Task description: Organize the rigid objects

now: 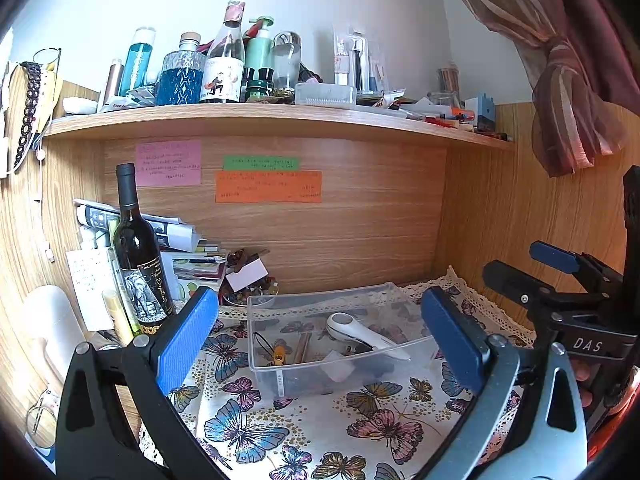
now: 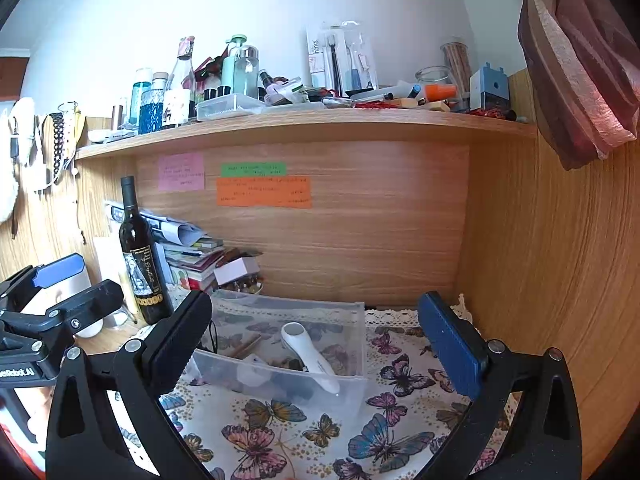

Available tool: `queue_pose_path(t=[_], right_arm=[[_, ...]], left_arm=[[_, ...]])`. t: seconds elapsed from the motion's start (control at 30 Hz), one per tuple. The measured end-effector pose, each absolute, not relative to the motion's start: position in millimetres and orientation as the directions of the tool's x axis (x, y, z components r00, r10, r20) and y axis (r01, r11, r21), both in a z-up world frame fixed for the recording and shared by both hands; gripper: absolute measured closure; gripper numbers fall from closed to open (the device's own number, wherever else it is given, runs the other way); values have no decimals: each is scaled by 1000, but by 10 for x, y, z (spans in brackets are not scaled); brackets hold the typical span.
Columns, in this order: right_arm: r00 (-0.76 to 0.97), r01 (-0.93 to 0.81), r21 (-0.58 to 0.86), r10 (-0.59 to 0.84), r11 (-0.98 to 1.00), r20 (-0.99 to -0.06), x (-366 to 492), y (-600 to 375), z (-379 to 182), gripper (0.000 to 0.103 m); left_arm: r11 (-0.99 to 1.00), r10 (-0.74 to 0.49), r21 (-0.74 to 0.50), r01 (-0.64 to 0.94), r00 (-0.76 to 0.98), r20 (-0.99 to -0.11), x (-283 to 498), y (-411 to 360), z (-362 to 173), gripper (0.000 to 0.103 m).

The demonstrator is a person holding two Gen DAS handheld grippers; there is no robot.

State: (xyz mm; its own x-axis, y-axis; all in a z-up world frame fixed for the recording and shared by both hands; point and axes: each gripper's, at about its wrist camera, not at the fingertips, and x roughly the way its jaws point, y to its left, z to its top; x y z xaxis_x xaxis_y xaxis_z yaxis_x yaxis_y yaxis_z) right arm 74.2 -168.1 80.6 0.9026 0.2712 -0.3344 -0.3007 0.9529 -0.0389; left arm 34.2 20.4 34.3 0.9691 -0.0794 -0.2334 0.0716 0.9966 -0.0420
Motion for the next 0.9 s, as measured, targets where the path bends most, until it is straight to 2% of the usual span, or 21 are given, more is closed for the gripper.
queue_pose_path(t=[0.9], right_arm=[[899,-313,-31,285,949,-334,769,-1692,804,0]], left_arm=[[997,-81,-32,75,971,-227,343,204,359,0]])
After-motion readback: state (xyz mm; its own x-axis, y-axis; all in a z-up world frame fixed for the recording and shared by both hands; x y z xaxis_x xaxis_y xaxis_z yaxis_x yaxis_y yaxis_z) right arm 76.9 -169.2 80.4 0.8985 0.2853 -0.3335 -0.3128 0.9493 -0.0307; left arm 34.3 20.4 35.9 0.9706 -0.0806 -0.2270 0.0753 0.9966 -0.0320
